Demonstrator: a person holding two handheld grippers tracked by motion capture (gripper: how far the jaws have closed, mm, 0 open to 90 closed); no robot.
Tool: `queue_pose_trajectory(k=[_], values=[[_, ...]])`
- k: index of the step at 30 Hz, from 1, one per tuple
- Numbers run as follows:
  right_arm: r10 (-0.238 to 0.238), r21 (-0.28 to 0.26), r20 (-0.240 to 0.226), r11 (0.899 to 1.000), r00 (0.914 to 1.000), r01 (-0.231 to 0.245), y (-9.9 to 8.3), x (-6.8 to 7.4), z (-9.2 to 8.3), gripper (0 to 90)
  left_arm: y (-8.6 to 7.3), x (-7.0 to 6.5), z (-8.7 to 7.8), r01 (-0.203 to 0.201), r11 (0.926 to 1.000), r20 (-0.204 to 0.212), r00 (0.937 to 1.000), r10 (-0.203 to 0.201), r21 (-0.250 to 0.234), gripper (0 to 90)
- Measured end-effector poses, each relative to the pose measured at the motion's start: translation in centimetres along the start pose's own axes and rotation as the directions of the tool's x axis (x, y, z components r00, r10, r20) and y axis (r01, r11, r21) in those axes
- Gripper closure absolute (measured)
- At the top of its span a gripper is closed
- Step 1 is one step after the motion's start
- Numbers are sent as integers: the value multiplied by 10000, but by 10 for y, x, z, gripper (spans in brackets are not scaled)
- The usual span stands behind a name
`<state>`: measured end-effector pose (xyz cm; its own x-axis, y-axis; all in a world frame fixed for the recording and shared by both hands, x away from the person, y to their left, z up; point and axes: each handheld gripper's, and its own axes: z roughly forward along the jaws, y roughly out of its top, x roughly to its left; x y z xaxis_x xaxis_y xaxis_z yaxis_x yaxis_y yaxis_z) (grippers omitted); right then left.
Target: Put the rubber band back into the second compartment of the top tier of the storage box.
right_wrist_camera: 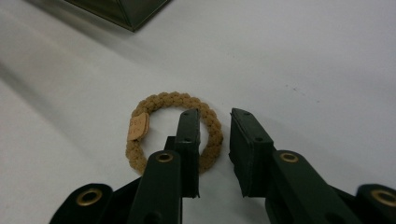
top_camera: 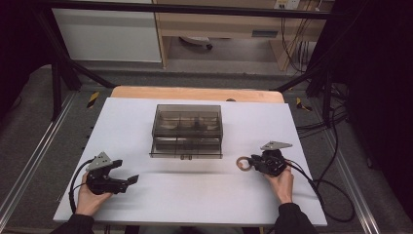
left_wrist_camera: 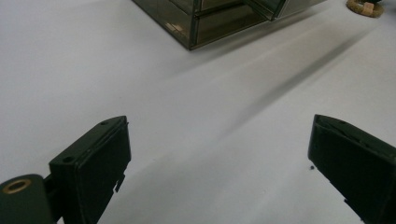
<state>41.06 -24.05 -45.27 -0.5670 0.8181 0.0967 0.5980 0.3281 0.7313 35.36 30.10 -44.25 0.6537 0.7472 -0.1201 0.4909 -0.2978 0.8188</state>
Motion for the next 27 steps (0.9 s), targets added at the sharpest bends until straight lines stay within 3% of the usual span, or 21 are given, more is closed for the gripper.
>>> queue_pose_trajectory(k=[27], values=[[384, 125, 1, 9992, 9993, -384, 0, 1, 1, 834, 0, 0, -1, -7, 10000, -35, 10000, 7, -29, 54]])
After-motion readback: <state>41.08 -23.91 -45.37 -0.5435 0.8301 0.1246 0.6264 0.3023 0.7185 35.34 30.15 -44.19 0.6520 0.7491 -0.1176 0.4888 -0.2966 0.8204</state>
